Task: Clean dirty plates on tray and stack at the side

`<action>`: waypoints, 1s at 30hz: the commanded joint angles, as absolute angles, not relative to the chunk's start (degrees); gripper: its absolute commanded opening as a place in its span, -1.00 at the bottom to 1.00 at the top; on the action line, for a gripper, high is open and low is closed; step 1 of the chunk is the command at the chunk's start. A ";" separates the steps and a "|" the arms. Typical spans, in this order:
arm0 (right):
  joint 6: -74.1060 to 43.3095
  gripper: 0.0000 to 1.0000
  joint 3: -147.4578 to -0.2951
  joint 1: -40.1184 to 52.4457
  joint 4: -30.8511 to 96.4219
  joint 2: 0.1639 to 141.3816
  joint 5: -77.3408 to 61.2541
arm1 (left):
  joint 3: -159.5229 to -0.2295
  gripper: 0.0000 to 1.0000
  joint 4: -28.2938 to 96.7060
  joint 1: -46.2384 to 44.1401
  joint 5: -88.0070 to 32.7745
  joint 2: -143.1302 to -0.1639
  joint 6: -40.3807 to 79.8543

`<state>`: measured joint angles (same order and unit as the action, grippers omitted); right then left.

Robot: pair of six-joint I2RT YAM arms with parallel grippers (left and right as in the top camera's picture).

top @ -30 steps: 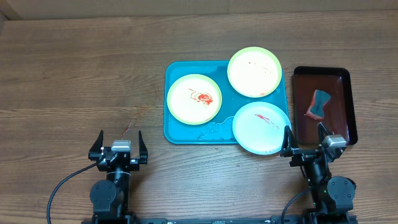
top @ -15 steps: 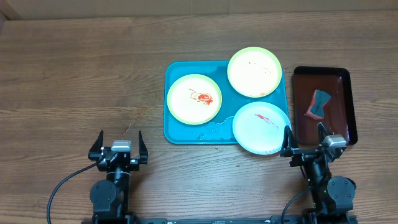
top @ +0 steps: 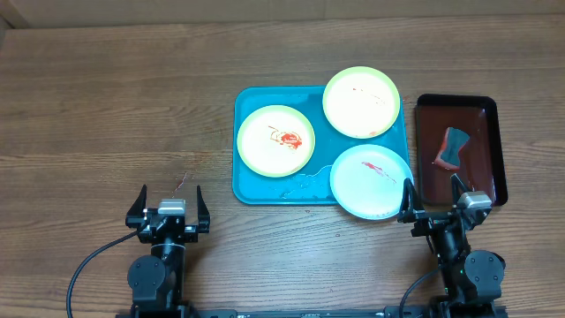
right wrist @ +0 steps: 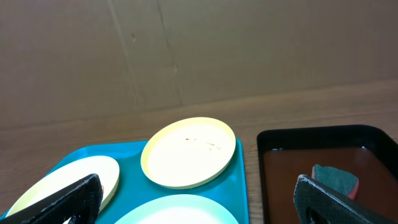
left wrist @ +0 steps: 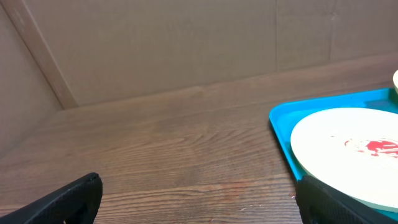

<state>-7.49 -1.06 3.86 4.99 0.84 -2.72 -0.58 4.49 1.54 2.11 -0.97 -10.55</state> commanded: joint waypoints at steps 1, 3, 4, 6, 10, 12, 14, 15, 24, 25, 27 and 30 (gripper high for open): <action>-7.64 1.00 -0.47 4.23 4.64 0.40 -2.42 | -0.27 1.00 4.32 1.89 1.45 -0.27 -11.38; -7.62 1.00 -0.49 4.23 4.62 0.40 -2.42 | -0.27 1.00 4.32 1.89 1.45 -0.27 -11.38; -7.62 1.00 -0.47 4.23 4.62 0.40 -2.42 | -0.27 1.00 4.32 1.89 1.45 -0.27 -11.35; -7.62 1.00 -0.47 4.23 4.64 0.40 -2.42 | -0.27 0.99 4.32 1.89 1.45 -0.27 -11.35; -7.62 1.00 -0.47 4.23 4.64 0.40 -2.42 | -0.27 1.00 4.32 1.89 1.45 -0.27 -11.38; -7.20 1.00 -0.49 4.21 4.67 0.40 -1.41 | -0.27 1.00 4.29 1.89 1.45 -0.27 -11.38; -7.20 1.00 -0.49 4.21 4.78 0.40 0.14 | -0.27 0.99 4.32 1.89 1.43 -0.27 -11.35; -7.22 1.00 -0.49 4.21 4.78 0.40 0.38 | -0.27 0.99 4.27 1.89 1.78 -0.27 -11.68; -7.25 1.00 -0.47 4.21 4.75 0.40 -0.08 | -0.27 1.00 4.29 1.89 1.83 -0.27 -11.79; -7.25 1.00 -0.47 4.21 4.75 0.40 -0.05 | -0.27 1.00 4.29 1.89 1.83 -0.27 -11.79; -7.25 1.00 -0.47 4.21 4.78 0.40 -0.05 | -0.27 1.00 4.27 1.89 1.63 -0.27 -11.70; -7.25 1.00 -0.49 4.21 4.75 0.40 -0.05 | -0.27 0.99 4.38 1.87 0.40 -0.27 -11.62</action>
